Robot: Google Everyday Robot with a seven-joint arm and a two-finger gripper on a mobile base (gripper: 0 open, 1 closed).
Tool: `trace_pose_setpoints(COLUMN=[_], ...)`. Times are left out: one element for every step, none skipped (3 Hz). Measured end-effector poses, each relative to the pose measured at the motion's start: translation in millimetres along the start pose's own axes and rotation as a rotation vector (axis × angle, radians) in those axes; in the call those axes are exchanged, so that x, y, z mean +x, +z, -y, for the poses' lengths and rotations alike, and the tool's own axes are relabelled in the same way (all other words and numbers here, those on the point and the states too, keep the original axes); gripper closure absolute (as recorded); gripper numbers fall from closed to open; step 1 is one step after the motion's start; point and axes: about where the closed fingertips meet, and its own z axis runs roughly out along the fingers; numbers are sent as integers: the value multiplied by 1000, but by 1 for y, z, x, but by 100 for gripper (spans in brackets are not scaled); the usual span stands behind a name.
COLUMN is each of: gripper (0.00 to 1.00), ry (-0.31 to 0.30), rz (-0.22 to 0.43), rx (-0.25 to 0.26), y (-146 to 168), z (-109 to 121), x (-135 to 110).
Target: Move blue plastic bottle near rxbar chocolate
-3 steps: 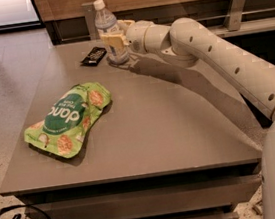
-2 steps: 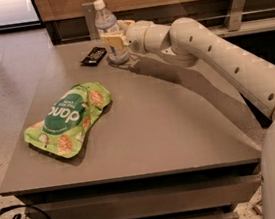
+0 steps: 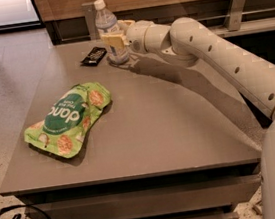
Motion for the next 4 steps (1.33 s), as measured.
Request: trace_pose_setpoints(gripper=[44, 21, 0, 0], ry=[0, 0, 1, 1], rz=[0, 0, 1, 1], rx=[0, 0, -6, -6], y=[0, 0, 3, 3], z=[0, 0, -3, -3], x=[0, -1, -1, -1])
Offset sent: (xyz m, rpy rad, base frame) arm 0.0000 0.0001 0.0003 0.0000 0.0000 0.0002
